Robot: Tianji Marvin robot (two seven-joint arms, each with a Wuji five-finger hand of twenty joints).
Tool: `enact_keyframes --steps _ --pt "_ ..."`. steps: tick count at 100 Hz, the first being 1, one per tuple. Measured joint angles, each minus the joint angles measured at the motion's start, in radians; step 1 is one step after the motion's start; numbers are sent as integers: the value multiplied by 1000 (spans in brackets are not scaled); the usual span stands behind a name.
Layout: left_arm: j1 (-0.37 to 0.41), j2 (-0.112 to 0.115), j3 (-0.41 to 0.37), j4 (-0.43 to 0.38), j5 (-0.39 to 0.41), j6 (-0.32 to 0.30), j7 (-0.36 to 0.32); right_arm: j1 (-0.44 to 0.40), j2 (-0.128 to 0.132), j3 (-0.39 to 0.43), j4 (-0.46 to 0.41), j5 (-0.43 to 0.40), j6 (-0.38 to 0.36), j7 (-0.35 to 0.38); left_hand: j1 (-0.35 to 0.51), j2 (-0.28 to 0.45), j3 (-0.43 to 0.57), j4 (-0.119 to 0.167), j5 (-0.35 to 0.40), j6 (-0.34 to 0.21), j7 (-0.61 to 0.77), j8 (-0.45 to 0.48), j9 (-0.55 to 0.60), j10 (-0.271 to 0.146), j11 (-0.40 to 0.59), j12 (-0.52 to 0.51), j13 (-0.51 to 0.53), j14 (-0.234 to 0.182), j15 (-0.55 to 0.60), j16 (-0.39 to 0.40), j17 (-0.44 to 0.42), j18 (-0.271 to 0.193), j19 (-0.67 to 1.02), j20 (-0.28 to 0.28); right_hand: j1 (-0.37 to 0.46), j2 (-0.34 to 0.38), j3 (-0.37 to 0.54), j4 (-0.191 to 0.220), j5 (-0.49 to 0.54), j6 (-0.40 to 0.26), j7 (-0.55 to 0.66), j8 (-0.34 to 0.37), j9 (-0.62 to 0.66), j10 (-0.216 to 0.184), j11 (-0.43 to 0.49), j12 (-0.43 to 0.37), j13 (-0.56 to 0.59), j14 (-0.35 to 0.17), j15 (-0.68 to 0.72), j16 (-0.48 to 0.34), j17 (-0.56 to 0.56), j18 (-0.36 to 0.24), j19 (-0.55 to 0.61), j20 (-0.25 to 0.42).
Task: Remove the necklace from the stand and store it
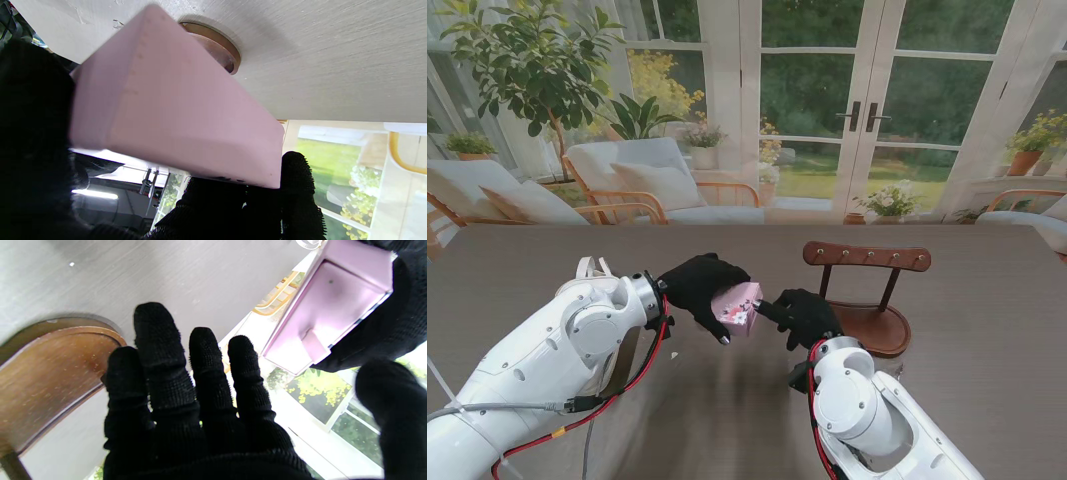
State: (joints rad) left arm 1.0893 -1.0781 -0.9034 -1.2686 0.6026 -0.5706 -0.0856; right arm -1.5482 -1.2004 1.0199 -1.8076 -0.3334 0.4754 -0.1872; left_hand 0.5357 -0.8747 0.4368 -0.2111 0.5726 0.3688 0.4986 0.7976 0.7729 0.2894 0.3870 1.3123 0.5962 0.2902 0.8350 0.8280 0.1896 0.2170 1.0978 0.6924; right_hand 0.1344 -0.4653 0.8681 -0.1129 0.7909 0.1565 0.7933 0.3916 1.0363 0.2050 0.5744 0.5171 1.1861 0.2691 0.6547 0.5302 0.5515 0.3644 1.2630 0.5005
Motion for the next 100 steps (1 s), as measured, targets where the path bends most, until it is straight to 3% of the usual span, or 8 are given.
enact_keyframes --steps 12,50,80,100 --pt "3 1 0 -9 -2 0 -6 8 -2 -3 -1 29 31 8 0 0 0 0 0 0 0 0 0 0 0 0 0 0 0 0 0 0 0 0 -14 48 -124 14 -13 8 -8 -3 -11 7 -2 -10 0 8 -9 0 0 6 -9 0" --pt "19 0 -5 -37 -10 2 -9 15 -17 -18 -9 122 62 11 0 0 0 0 0 0 0 0 0 0 0 0 0 0 0 0 0 0 0 0 -12 45 -117 41 -20 18 -12 -6 -28 15 -3 -12 -23 20 -18 0 -1 15 -21 -1" --pt "28 0 -13 -59 -13 1 -9 29 -22 -32 -9 149 91 24 0 0 0 0 0 0 0 0 0 0 0 0 1 0 0 0 0 0 0 0 -14 30 -118 44 -55 69 -15 -12 -43 21 -4 -13 -24 20 -18 0 -1 16 -27 -2" --pt "25 1 -9 -59 -26 0 -8 29 -31 -29 -7 223 94 10 0 0 0 0 0 0 0 0 0 3 0 10 1 1 0 0 0 1 1 0 -14 11 -114 44 -81 107 -11 -12 -52 22 -3 -13 -41 21 -20 0 -4 25 -32 -3"
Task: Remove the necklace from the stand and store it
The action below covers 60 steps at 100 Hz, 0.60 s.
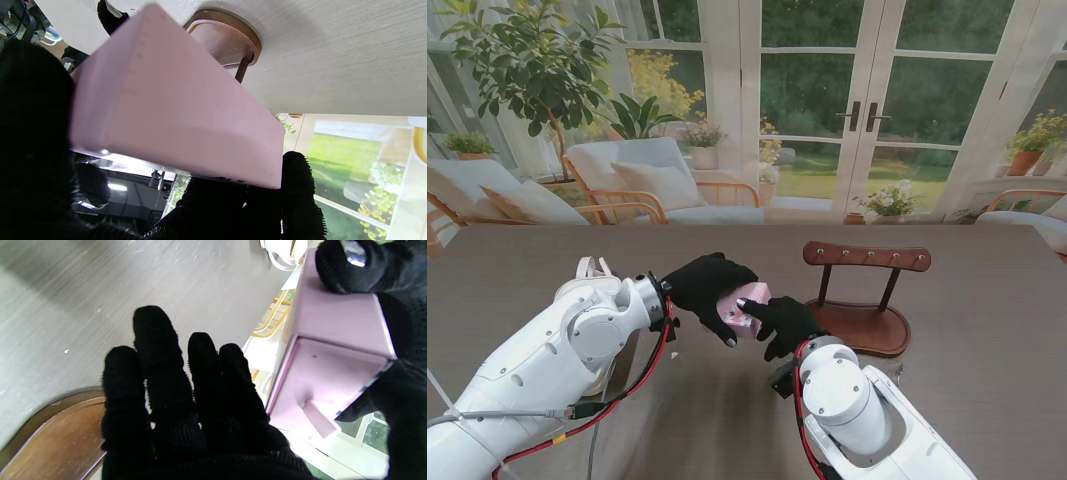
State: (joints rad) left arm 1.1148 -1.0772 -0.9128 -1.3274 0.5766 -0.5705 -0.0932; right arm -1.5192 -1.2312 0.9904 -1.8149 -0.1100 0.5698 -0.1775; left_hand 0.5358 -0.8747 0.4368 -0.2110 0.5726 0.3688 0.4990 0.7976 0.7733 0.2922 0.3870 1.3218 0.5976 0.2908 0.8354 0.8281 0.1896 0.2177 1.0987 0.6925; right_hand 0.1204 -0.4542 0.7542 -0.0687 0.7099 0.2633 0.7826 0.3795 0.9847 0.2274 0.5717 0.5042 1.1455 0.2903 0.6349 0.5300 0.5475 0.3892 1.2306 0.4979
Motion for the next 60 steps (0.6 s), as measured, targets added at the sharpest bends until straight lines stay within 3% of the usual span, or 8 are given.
enact_keyframes --steps 36,49,60 --pt "-19 -1 18 5 -17 -3 1 0 -17 0 11 96 1 -19 0 0 0 0 0 0 2 0 0 1 0 6 0 1 1 0 0 2 1 0 -35 -31 1 0 -44 15 7 -7 -40 9 3 -1 -21 2 -11 -8 -11 1 -10 0" --pt "-24 -2 25 10 -23 -2 2 0 -27 0 20 149 -12 -59 0 0 0 0 0 0 2 0 0 1 0 6 0 1 1 0 0 2 1 0 84 -94 -2 0 -40 8 58 11 -39 9 42 -1 -21 2 6 -8 -12 1 -10 6" --pt "-26 -3 29 13 -29 0 2 -4 -50 -2 29 201 -23 -131 0 0 0 0 0 1 2 0 0 1 0 7 0 2 1 0 0 2 1 0 172 -115 -27 -6 37 7 111 31 43 9 71 6 12 3 54 -8 -8 1 -7 21"
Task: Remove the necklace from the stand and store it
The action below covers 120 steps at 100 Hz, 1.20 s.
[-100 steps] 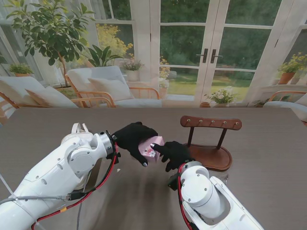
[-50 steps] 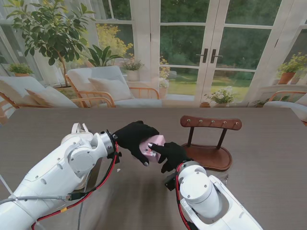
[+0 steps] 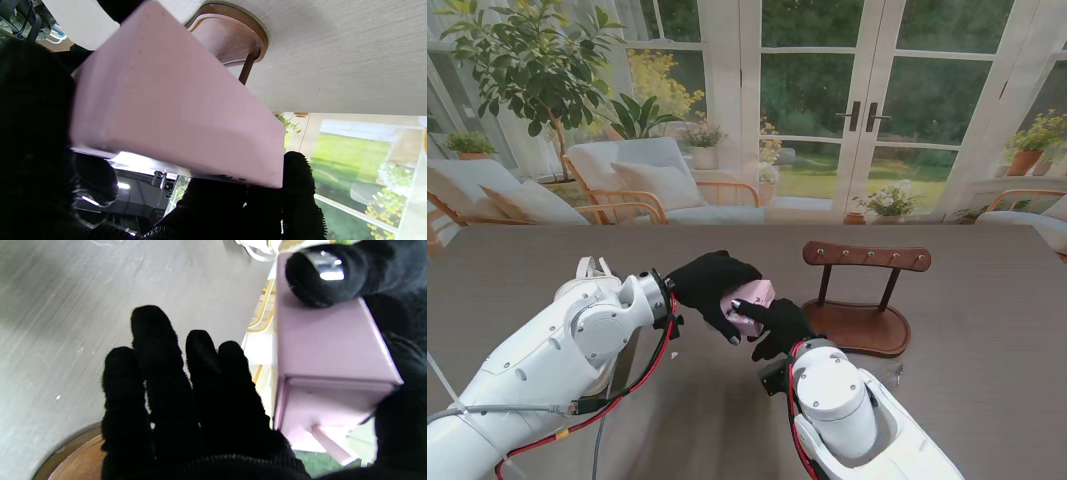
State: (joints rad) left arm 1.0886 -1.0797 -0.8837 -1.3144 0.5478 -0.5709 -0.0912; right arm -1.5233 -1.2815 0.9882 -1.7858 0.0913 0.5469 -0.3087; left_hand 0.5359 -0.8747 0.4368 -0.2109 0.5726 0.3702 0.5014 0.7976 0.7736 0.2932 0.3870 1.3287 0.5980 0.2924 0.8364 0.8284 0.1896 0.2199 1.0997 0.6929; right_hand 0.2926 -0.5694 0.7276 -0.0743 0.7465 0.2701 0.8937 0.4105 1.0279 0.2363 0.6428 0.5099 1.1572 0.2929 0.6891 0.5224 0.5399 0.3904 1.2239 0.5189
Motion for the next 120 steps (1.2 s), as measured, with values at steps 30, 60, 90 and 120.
enact_keyframes --steps 30,60,90,120 --pt "9 1 -3 -1 1 5 -1 -4 -62 -19 38 45 -43 -156 14 -1 -2 -47 0 25 52 2 19 27 0 8 17 14 0 0 5 17 6 1 235 -52 -101 -21 164 -2 170 -116 234 1 50 75 119 -21 320 73 10 0 115 0" --pt "52 -3 -38 -31 48 20 34 -8 -73 -9 41 91 -48 -161 49 1 -5 -46 0 25 55 -131 20 30 -18 -177 4 13 -104 -75 -44 17 -92 -42 285 -50 -147 -22 167 1 172 -1 250 1 126 209 128 -21 547 129 10 1 147 0" --pt "146 -5 -130 -111 106 49 41 -14 -73 20 27 114 -48 -130 38 237 18 8 -1 -22 -402 -424 -80 -3 -241 -861 -162 13 -563 -360 -146 18 -528 -188 316 0 -246 -24 162 0 161 56 251 -2 139 228 128 -27 554 131 10 1 148 -19" --pt "262 -9 -279 -203 93 167 47 -24 -55 49 22 132 -47 -83 87 534 24 127 70 -97 -368 -437 -104 21 -270 -929 -185 62 -633 -395 -140 49 -708 -177 336 2 -246 -34 162 3 155 65 251 -2 140 232 128 -27 555 131 10 1 148 -19"
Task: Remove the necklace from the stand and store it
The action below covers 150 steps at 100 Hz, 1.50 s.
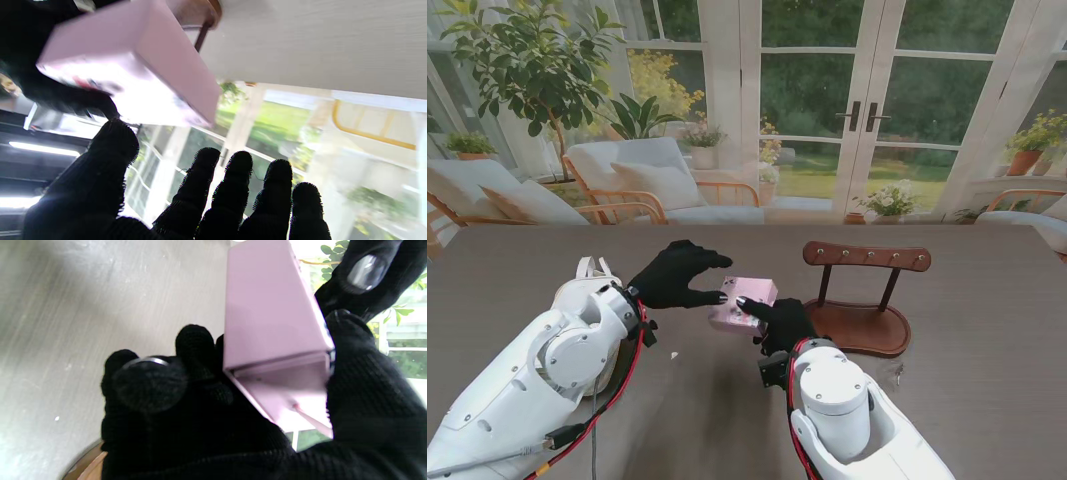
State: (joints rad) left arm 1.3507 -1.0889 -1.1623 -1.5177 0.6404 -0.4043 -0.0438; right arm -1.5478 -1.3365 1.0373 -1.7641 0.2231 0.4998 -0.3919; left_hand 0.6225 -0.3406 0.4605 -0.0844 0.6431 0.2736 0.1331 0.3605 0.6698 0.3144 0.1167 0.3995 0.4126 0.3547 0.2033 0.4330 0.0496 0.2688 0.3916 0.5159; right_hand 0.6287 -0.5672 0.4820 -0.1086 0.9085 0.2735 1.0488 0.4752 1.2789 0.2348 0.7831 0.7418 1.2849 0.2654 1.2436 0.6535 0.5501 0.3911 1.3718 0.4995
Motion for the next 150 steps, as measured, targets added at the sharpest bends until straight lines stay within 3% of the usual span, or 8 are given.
enact_keyframes --steps 37,62,64,66,82,96,106,150 --pt "100 4 -123 -60 121 80 40 -8 12 19 10 13 -5 18 23 9 0 0 23 -1 19 -1 2 -1 0 0 1 13 0 0 58 9 -111 65 7 0 0 0 0 4 -5 0 0 2 0 0 0 2 0 0 0 0 0 0" --pt "186 14 -211 -112 215 222 30 -17 18 36 11 29 -19 35 30 9 0 0 22 42 18 -4 2 16 0 0 1 24 0 0 59 10 -121 85 9 0 -1 -1 0 8 -7 1 0 4 0 1 0 6 0 0 0 0 0 0" --pt "192 14 -217 -113 224 235 37 -18 19 37 11 30 -20 37 31 9 0 19 22 51 17 -4 2 22 0 0 1 25 0 0 59 10 -121 87 9 0 -1 -1 0 8 -7 1 0 4 0 1 0 6 0 0 0 0 0 0" --pt "198 14 -222 -112 231 247 45 -19 20 38 11 30 -20 38 35 9 0 19 21 62 16 -6 2 31 0 0 1 33 0 0 59 21 -121 94 9 0 -1 -1 0 8 -7 1 0 4 0 1 0 6 0 0 0 0 0 0" --pt "224 14 -241 -109 228 342 71 -20 23 40 13 29 -23 41 41 40 -1 19 -32 87 -9 -21 -39 43 -5 1 -9 44 0 14 59 28 -121 122 10 0 -1 -1 0 9 -7 1 0 4 0 1 0 6 0 0 0 0 0 0" --pt "247 13 -257 -109 242 410 78 -22 24 47 14 25 -22 44 41 40 -3 19 -32 101 -11 -28 -39 56 -4 10 -9 50 4 40 60 30 -121 162 10 0 -1 -1 0 9 -7 1 0 4 0 1 0 7 0 0 0 0 0 0" --pt "263 9 -261 -100 248 443 143 -25 26 52 10 21 -20 49 41 40 -11 19 -44 111 -15 -34 -39 63 -3 30 -8 60 30 70 72 35 -120 200 10 0 -1 -1 0 9 -7 2 0 4 0 1 0 7 0 0 0 0 0 0" --pt "347 -4 -330 -110 278 601 180 -26 31 53 10 18 -18 63 41 40 -23 19 -143 124 -55 -60 -66 68 -4 47 -9 63 41 87 73 41 -119 236 10 0 -1 -1 0 9 -10 10 0 4 0 1 0 7 0 0 0 0 0 0"
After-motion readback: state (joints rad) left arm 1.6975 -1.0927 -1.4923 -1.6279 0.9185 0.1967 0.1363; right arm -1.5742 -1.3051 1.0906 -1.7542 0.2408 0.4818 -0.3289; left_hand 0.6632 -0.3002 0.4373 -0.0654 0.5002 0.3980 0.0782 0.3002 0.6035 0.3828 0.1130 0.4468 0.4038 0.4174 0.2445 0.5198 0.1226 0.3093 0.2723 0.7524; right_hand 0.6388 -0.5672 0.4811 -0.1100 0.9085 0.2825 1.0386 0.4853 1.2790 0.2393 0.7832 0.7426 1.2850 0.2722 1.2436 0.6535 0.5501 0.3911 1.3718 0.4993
